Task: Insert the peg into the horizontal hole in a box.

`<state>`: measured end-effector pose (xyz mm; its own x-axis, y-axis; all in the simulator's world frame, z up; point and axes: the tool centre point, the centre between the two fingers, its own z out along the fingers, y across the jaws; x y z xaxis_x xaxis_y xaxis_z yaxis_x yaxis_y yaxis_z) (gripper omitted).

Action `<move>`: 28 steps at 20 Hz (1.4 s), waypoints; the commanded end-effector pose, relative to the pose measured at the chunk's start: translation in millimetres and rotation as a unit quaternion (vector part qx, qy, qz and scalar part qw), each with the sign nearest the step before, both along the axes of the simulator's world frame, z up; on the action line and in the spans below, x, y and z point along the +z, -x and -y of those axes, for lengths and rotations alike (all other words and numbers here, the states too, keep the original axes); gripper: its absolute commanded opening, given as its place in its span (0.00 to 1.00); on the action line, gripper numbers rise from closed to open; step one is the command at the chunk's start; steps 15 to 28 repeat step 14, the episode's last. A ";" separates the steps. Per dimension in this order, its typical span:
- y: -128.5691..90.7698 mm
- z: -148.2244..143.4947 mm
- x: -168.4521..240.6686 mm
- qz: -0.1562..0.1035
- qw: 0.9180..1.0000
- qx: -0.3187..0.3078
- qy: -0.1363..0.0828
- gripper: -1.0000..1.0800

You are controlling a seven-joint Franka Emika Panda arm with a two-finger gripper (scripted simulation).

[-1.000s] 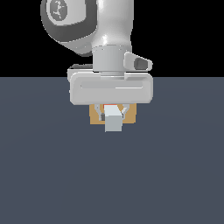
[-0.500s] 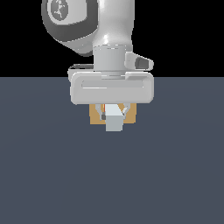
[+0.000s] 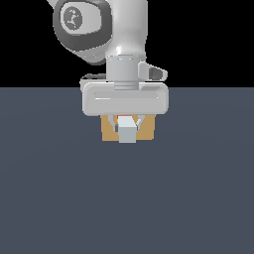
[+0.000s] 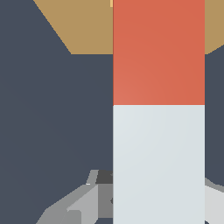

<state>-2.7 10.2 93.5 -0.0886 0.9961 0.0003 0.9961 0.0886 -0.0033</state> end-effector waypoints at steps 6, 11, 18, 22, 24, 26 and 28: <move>4.5 -57.8 2.4 0.002 1.000 0.001 0.000 0.00; 5.2 -76.8 2.7 0.003 1.000 0.001 0.000 0.00; 4.5 -79.1 2.7 0.003 1.000 0.001 0.000 0.00; 4.5 -79.1 2.7 0.003 1.000 0.001 0.000 0.00; 4.5 -79.1 2.7 0.003 1.000 0.001 0.000 0.00; 4.5 -79.1 2.7 0.003 1.000 0.001 0.000 0.00; 4.5 -79.1 2.7 0.003 1.000 0.001 0.000 0.00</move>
